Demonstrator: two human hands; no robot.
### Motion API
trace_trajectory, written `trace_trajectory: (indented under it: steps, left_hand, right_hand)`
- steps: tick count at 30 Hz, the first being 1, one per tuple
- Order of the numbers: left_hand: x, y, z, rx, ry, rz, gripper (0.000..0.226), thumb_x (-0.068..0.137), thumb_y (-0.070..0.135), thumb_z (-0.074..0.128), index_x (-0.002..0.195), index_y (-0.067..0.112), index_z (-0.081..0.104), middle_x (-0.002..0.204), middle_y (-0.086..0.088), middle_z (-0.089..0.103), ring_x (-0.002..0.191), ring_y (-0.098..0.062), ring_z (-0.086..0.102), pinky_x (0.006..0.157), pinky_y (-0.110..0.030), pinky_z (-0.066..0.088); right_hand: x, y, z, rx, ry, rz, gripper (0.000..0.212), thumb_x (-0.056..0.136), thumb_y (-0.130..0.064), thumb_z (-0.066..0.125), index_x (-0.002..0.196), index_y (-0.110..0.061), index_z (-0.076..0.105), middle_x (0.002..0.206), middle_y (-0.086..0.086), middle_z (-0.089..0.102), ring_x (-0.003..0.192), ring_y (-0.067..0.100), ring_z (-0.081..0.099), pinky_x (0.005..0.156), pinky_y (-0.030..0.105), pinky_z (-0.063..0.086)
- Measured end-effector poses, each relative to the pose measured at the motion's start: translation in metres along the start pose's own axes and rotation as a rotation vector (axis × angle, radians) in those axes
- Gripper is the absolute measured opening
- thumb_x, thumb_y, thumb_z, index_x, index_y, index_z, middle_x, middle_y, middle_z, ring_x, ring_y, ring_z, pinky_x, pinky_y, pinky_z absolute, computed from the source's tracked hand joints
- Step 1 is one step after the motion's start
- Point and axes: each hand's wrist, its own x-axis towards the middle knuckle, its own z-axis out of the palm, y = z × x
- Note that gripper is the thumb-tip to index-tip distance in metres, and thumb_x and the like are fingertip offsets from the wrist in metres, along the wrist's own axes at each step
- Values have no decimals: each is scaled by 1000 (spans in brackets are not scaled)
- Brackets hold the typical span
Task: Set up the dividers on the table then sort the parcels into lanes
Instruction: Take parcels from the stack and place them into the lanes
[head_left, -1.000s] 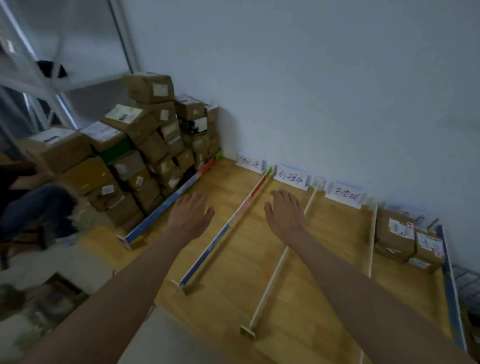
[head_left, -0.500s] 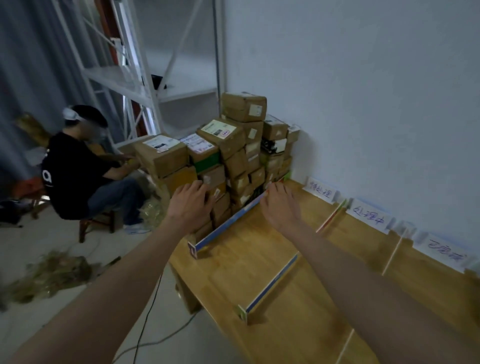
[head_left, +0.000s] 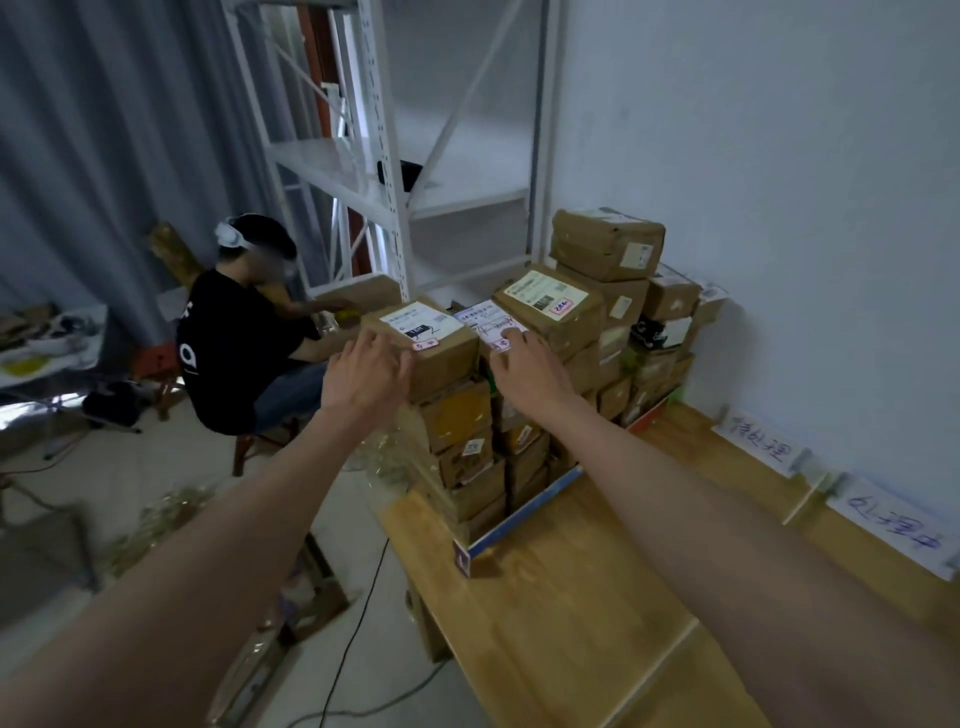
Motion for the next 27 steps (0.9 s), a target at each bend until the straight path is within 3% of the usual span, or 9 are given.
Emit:
trace_trajectory:
  steps: [4, 9, 15, 19, 23, 27]
  left_hand:
    - [26, -18, 10, -200, -102, -132, 56, 98, 47, 31, 137, 8, 42, 138, -14, 46, 124, -32, 47, 101, -49, 40]
    - [48, -18, 21, -467, -265, -316, 61, 102, 45, 33, 148, 4, 30, 142, -18, 47, 124, -37, 50, 102, -42, 44]
    - [54, -21, 28, -610, -221, -367, 69, 100, 47, 37, 152, 4, 19, 153, -17, 30, 135, -37, 37, 109, -52, 37]
    - [57, -23, 7, -624, -121, -291, 64, 102, 45, 35, 152, 6, 20, 155, -16, 21, 137, -37, 34, 109, -49, 33]
    - [69, -26, -19, -673, -14, -172, 58, 102, 43, 35, 150, 11, 29, 148, -16, 31, 131, -36, 39, 106, -47, 34]
    - [82, -15, -35, -733, 4, -40, 54, 101, 46, 32, 146, 15, 37, 141, -13, 39, 127, -32, 43, 103, -45, 38]
  right_hand:
    - [38, -30, 15, 108, -14, 40, 49, 104, -34, 36, 148, -14, 33, 149, 10, 40, 135, 28, 40, 101, 44, 42]
    - [59, -48, 34, 233, -6, 162, 46, 104, -31, 35, 144, -10, 39, 143, 13, 46, 132, 30, 41, 103, 43, 38]
    - [69, -63, 43, 226, 38, 260, 36, 100, -18, 42, 132, -6, 54, 137, 14, 46, 128, 30, 43, 104, 40, 38]
    - [74, -79, 35, 297, 41, 281, 38, 95, -19, 43, 127, -6, 59, 133, 15, 47, 124, 33, 45, 104, 44, 41]
    - [76, -99, 18, 437, 111, 333, 39, 93, -40, 53, 120, -15, 64, 137, 10, 46, 118, 27, 51, 104, 43, 44]
    - [63, -112, -14, 481, 244, 360, 51, 92, -46, 56, 135, -22, 46, 140, 11, 47, 126, 31, 47, 105, 49, 43]
